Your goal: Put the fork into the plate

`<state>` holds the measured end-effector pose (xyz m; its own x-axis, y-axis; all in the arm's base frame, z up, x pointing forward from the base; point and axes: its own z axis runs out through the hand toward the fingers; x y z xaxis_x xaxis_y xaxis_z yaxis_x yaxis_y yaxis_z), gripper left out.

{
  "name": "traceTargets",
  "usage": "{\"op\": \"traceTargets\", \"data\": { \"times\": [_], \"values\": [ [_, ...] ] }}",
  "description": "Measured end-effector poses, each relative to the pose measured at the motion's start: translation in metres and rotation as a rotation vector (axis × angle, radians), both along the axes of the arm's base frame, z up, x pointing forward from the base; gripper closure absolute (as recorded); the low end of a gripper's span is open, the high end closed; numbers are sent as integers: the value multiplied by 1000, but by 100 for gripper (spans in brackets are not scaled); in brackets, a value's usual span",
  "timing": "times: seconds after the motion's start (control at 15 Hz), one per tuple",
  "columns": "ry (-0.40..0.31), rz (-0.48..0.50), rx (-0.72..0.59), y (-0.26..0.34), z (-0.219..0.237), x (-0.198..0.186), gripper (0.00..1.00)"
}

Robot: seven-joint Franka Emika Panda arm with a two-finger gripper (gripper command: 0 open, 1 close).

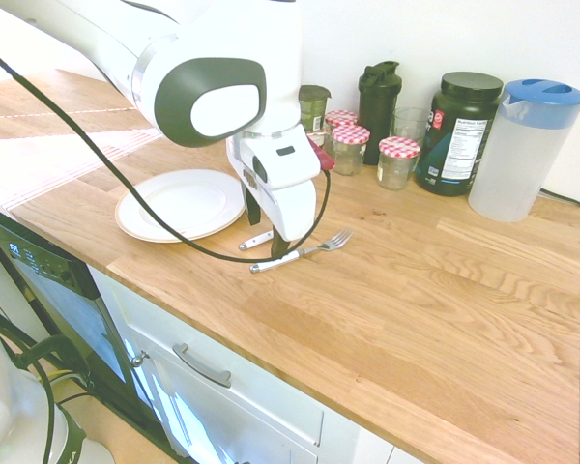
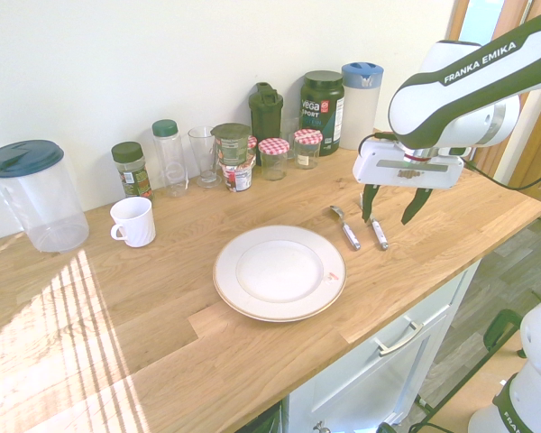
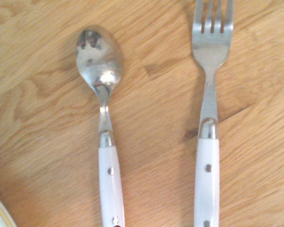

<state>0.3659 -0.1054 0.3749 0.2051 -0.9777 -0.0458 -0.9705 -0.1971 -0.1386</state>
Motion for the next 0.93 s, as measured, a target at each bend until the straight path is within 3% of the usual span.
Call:
{"op": "traceTargets", "data": {
  "times": [0.6,0.67,0.93],
  "values": [
    [78,-15,8,-20,-28,27,0],
    [85,-15,7,-20,-30,28,100],
    [89,-19,7,-23,-37,32,100]
  ]
}}
